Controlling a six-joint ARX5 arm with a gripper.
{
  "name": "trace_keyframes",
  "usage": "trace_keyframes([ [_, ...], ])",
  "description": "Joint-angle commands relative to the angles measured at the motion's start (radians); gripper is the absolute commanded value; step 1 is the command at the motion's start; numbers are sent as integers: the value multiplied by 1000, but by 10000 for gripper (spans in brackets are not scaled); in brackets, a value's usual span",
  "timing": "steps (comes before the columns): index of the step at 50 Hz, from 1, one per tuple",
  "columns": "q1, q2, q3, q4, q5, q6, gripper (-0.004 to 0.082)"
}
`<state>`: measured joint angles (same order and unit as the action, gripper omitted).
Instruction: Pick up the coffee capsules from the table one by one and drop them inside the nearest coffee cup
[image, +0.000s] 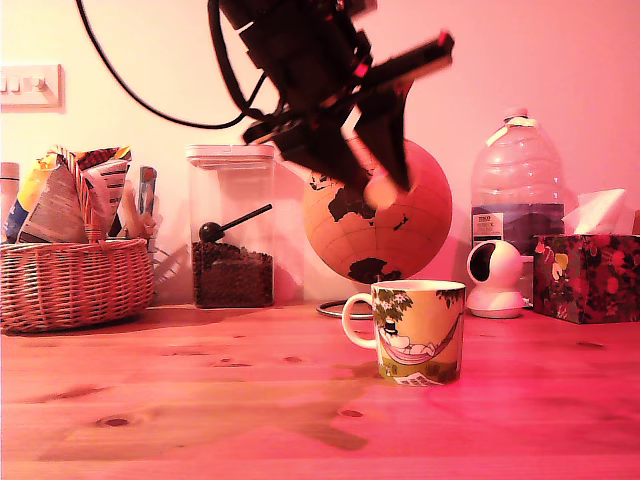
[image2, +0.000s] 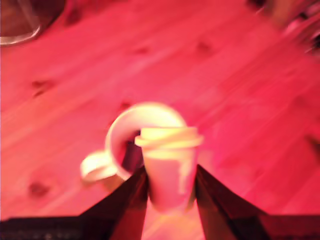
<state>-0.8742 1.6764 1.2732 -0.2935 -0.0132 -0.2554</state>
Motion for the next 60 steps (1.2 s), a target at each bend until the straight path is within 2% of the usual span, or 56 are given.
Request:
trace_keyframes([
  [1,11,32,-12,11,17,7,125],
  [2,13,36,-10,10,24,7,125],
  [3,16,38,-9,10,28,50,125],
  [11,26,75,40,-19,40,50,125],
  [12,26,82,52,-27,40,101,125],
  [16,26,115,108,-75,44,107,125],
  [17,26,122,122,-92,45,126,125],
  [29,26,236,293,-238,77,126,125],
  [30,26,248,308,-256,77,179,125],
  [35,26,300,371,-316,81,179,125],
  [36,26,311,383,-326,82,198,125],
  [41,26,358,438,-376,85,198,125],
  [48,28,416,509,-446,84,223,125],
  [60,28,465,553,-487,83,232,125],
])
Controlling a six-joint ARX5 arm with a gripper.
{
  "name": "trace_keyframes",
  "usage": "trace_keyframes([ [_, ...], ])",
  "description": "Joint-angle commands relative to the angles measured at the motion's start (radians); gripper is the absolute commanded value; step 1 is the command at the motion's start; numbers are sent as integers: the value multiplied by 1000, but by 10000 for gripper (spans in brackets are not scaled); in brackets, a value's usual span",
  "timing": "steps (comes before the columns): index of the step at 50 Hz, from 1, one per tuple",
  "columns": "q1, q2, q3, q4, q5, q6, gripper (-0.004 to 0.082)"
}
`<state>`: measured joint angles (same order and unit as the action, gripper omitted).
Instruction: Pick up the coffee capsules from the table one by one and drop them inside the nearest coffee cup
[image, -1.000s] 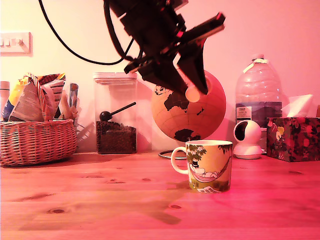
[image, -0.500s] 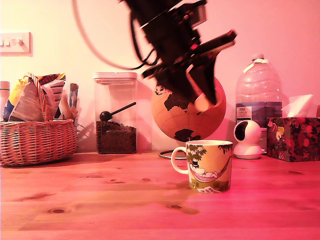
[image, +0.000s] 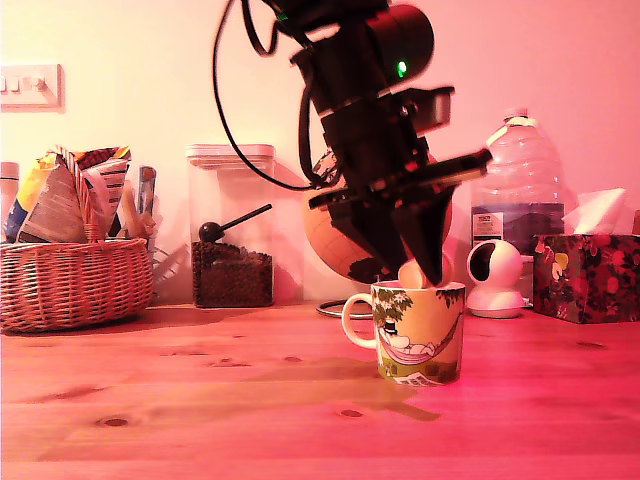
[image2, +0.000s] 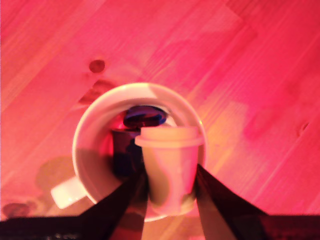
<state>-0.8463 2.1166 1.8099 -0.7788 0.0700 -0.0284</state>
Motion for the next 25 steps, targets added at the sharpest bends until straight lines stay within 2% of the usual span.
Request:
trace_keyframes([
  [1,0,27,16,-3,-1,5,125],
  [8,0,31,16,-13,-12,10,125],
  [18,0,31,16,-8,-51,14,125],
  [25,0,31,16,-6,-52,15,126],
])
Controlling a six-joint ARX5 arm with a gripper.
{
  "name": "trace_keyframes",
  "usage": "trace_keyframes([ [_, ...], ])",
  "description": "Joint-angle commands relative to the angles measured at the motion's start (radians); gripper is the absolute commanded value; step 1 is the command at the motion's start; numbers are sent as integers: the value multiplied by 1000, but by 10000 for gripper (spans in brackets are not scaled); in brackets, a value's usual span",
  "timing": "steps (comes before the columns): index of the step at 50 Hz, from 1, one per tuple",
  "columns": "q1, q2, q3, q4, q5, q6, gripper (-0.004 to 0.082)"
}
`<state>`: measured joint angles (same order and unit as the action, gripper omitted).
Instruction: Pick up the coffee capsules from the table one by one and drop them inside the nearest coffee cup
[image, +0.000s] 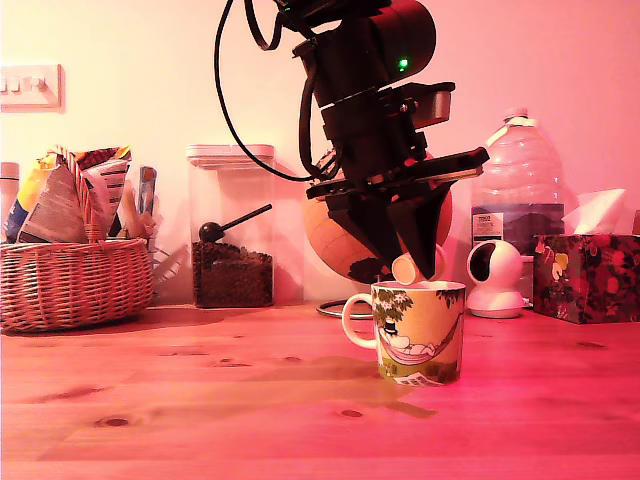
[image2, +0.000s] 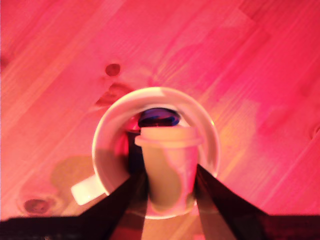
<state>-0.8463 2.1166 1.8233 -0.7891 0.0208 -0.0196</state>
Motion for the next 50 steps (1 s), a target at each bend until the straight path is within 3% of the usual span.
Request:
trace_keyframes([
  [1,0,31,3,4,-3,6,127],
  [7,0,31,3,14,-6,20,131],
  [9,0,31,3,26,-8,20,170],
  [11,0,31,3,37,-11,20,272],
  [15,0,31,3,63,-21,20,573],
  [18,0,31,3,72,-29,18,687],
  [29,0,30,3,73,-29,21,705],
  [34,0,25,3,68,-29,21,652],
  [38,-1,14,3,55,-29,21,549],
  [50,-10,-35,3,47,-29,27,0],
])
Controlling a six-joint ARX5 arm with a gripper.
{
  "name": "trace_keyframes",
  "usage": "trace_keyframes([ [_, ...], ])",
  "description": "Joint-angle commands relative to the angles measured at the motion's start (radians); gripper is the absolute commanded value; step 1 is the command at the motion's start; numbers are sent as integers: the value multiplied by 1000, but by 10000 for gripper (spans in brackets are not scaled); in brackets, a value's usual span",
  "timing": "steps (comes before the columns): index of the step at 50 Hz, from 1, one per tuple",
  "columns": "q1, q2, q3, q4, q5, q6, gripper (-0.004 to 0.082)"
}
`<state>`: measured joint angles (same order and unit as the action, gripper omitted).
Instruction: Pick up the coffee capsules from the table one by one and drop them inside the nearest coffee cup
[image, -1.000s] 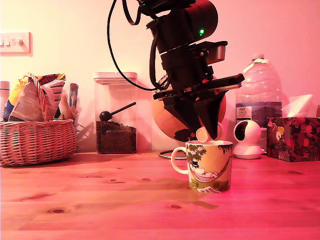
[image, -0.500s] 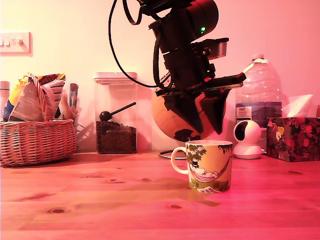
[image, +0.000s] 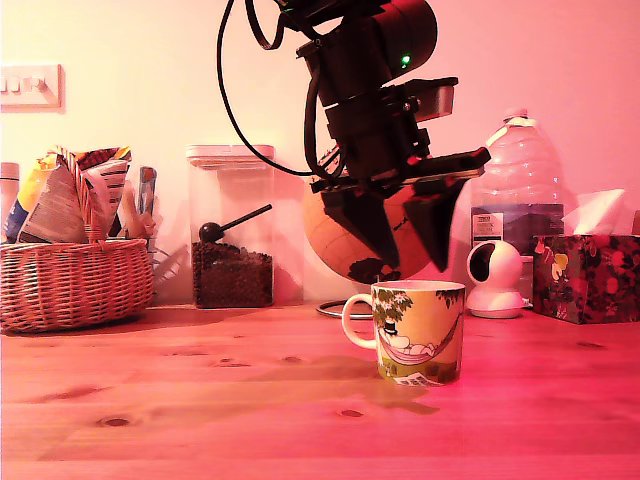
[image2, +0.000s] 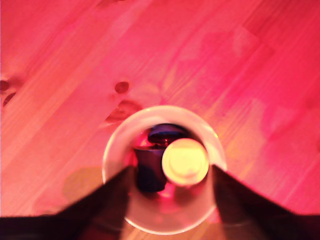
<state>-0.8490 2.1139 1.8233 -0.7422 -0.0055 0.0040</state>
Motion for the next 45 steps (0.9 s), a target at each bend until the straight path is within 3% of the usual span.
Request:
trace_keyframes([
  [1,-9,-38,3,0,-2,3,-25],
  [29,-10,-124,-6,56,-3,-12,-21],
  [45,18,-262,-192,159,-3,-24,-21],
])
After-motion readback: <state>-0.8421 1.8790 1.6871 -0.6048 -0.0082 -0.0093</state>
